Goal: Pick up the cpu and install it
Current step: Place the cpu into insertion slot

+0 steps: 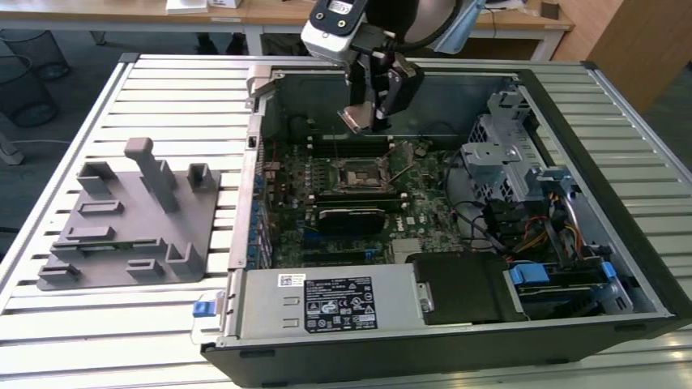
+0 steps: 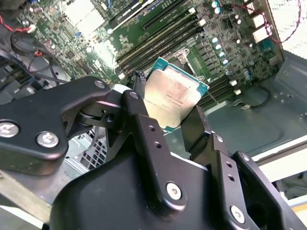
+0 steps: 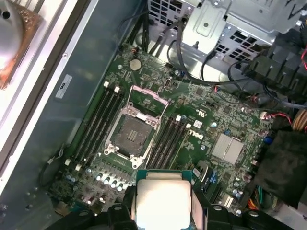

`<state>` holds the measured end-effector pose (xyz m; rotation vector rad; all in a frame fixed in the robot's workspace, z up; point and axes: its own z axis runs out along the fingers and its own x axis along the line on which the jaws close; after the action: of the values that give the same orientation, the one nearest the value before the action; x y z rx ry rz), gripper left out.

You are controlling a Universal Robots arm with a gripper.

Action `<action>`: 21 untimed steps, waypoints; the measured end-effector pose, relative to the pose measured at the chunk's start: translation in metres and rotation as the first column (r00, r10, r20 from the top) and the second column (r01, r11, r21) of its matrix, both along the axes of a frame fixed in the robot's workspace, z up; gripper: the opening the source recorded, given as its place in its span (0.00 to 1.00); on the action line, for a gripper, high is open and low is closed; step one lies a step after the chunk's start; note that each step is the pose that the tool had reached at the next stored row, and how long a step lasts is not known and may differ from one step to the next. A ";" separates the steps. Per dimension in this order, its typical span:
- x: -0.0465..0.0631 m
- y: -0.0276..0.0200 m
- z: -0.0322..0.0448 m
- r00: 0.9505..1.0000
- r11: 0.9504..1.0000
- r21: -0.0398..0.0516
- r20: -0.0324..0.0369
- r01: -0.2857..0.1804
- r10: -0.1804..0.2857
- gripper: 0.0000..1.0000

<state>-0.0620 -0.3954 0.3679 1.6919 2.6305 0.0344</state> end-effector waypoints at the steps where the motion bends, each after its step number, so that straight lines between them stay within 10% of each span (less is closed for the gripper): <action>1: 0.000 0.0002 -0.0002 1.000 1.000 0.000 0.000 0.012 -0.012 0.54; 8: 0.000 0.0011 -0.0020 0.995 0.995 0.000 0.001 0.099 -0.099 0.54; 16: 0.000 0.0011 -0.0085 0.971 0.971 0.000 0.000 0.239 -0.239 0.54; 21: 0.000 0.0097 -0.0139 0.968 0.968 0.001 0.000 0.252 -0.252 0.54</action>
<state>-0.0620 -0.3858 0.3540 2.0105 2.3929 0.0335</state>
